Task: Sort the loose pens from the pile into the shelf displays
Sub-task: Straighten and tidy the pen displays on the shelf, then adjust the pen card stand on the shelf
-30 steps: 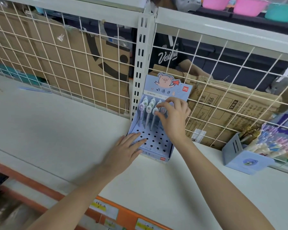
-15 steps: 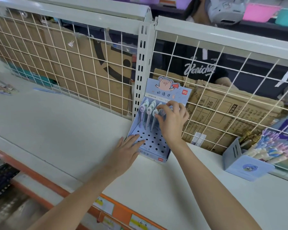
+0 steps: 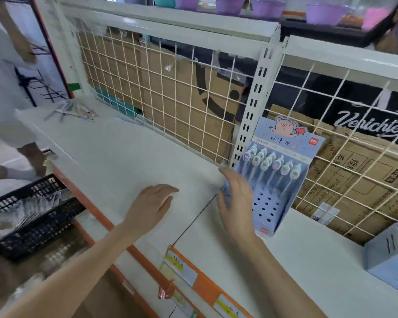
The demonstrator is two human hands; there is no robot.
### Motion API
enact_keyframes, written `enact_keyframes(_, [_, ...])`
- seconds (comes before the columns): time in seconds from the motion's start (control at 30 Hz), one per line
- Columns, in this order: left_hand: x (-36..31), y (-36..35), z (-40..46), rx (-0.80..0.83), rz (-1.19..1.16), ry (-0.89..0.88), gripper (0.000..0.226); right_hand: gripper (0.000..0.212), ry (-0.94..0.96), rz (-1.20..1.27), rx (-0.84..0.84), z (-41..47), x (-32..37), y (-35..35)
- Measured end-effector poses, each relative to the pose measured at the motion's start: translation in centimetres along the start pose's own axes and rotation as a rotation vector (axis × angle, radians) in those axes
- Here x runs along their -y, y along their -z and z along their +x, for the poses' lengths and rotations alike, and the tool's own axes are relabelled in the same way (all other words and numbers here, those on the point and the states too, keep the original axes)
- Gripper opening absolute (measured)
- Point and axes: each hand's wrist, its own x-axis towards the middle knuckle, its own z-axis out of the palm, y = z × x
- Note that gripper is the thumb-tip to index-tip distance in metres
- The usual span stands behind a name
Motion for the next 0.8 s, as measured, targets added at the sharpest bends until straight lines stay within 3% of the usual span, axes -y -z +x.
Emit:
enact_keyframes(0.23, [9.0,7.3,-2.0,-0.029,0.046,0.183,0.048,0.054,0.018,0.045,0.158,2.5,5.6,-8.8])
enact_keyframes(0.37, [16.7,12.4,-3.8,-0.048,0.048,0.334,0.028,0.055,0.032,0.070,0.283,4.8,11.1,-17.2])
enact_keyframes(0.47, [22.8,15.6,-4.7,-0.090,0.045,0.417,0.026,0.054,0.103,0.081,0.365,6.3,14.8,-23.6])
enact_keyframes(0.8, [35.7,19.6,-2.4,-0.144,-0.050,0.577,0.026,0.044,0.085,0.062,0.429,12.1,19.4,-35.7])
